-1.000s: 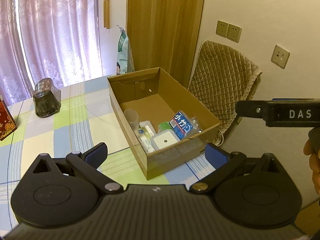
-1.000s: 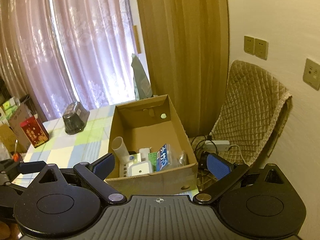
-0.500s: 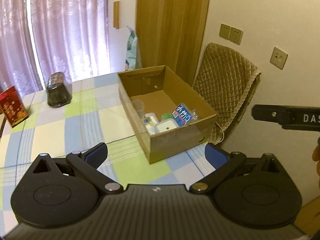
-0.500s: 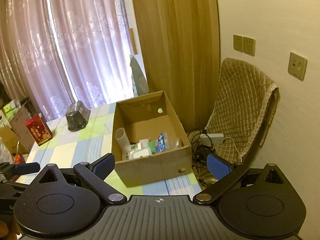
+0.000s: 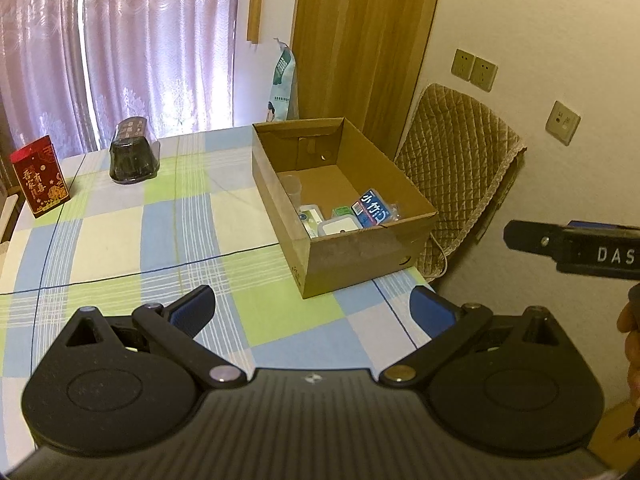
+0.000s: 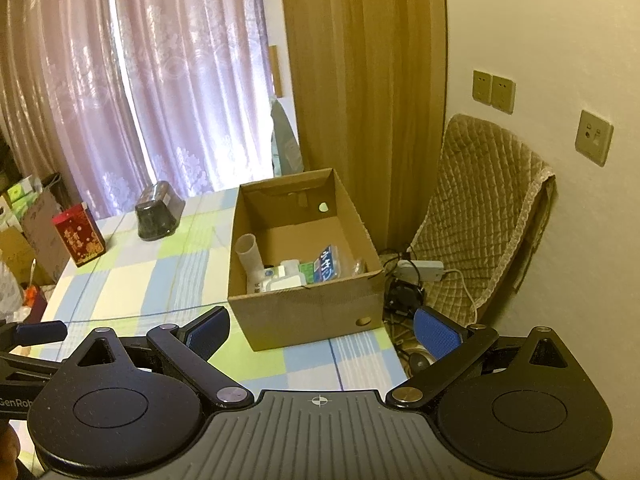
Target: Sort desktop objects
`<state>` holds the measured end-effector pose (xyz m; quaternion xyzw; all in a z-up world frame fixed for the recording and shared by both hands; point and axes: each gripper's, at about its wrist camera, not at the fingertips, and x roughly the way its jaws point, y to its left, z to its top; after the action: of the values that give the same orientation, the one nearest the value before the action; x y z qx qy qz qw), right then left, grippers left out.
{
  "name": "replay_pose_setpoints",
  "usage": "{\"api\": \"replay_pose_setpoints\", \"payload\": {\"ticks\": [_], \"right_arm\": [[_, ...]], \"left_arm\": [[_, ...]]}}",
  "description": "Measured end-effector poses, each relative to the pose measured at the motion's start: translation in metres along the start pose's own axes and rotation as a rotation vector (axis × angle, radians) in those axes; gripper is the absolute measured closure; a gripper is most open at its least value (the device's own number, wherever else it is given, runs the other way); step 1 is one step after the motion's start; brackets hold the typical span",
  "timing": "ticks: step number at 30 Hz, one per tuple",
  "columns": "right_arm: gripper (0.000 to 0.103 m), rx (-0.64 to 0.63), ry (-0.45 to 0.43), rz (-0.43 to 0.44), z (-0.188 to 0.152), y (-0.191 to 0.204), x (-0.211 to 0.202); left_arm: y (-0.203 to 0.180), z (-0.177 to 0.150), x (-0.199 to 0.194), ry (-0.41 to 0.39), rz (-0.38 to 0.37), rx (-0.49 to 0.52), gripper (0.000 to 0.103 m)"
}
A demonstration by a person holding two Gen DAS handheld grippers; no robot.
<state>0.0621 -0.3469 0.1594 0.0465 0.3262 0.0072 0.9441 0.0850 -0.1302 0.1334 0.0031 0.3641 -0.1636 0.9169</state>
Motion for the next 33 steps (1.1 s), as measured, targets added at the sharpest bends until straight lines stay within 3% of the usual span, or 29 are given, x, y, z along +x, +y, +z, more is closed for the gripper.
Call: {"api": "replay_pose_setpoints", "payload": {"ticks": [33], "right_arm": [[0.002, 0.017, 0.046, 0.009, -0.01, 0.002, 0.007]], "left_arm": [[0.0, -0.01, 0.005, 0.03, 0.022, -0.025, 0.001]]}}
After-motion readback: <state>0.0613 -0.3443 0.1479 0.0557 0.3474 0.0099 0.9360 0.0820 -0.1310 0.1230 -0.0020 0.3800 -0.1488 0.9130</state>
